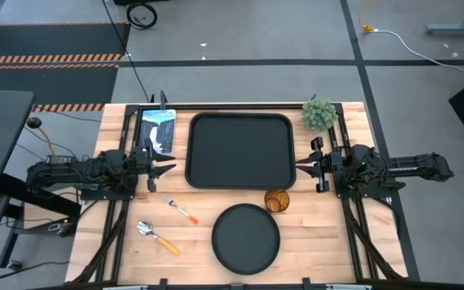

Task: Pick and place plate/cup/fork/spoon on tray

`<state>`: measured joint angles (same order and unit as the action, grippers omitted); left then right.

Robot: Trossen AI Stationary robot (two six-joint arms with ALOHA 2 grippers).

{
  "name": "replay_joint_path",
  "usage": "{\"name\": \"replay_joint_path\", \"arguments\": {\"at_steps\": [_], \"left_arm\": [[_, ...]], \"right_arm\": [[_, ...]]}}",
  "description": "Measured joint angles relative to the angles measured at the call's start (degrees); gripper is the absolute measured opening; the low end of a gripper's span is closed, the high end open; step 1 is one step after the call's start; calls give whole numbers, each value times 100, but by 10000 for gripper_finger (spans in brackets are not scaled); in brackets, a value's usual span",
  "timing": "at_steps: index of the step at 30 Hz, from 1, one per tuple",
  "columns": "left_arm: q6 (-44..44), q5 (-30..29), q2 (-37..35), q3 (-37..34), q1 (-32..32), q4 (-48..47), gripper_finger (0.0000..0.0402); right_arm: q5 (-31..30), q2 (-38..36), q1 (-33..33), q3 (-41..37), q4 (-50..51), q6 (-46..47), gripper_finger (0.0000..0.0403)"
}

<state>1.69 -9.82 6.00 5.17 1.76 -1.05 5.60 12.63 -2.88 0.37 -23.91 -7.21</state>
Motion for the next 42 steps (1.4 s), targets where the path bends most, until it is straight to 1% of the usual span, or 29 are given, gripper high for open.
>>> {"name": "replay_joint_path", "arguments": {"at_steps": [4,6,7,10,11,14,17,18,21,25,28,32,37,42], "left_arm": [[2,-1,-2,0,0,223,121],[-137,1,0,-2,0,491,121],[-344,0,0,-2,0,704,121],[-1453,-18,-1,-2,0,1255,121],[-1605,-67,0,-2,5,1439,121],[-1437,-148,-4,2,7,1743,121],[-1159,-150,-2,0,7,1816,121],[-1175,-152,-2,0,5,1820,121],[-1492,-151,-2,0,0,1937,121],[-1543,-197,-2,0,0,2025,121],[-1558,-211,-2,0,0,2055,121],[-1590,-245,4,0,0,2071,121],[-1939,-291,359,0,0,2107,121],[-2234,-285,1197,0,-7,2184,121]], "right_arm": [[0,0,0,0,0,-1,64],[-1,1,1,1,-2,-1,64],[-1,1,0,-1,-13,-1,64],[-13,-1,-1,0,-182,2,64],[-10,0,-1,0,-207,13,64],[8,1,12,-1,-368,61,64],[52,0,45,0,-511,849,64],[31,1,51,-1,-548,1127,64],[-228,0,49,-1,-717,1518,64],[-386,1,49,1,-784,2056,64],[-254,1,49,-1,-780,2089,64],[148,4,51,-1,-779,2233,64],[315,12,59,0,-777,2416,64],[402,12,66,0,-848,2392,64]]}}
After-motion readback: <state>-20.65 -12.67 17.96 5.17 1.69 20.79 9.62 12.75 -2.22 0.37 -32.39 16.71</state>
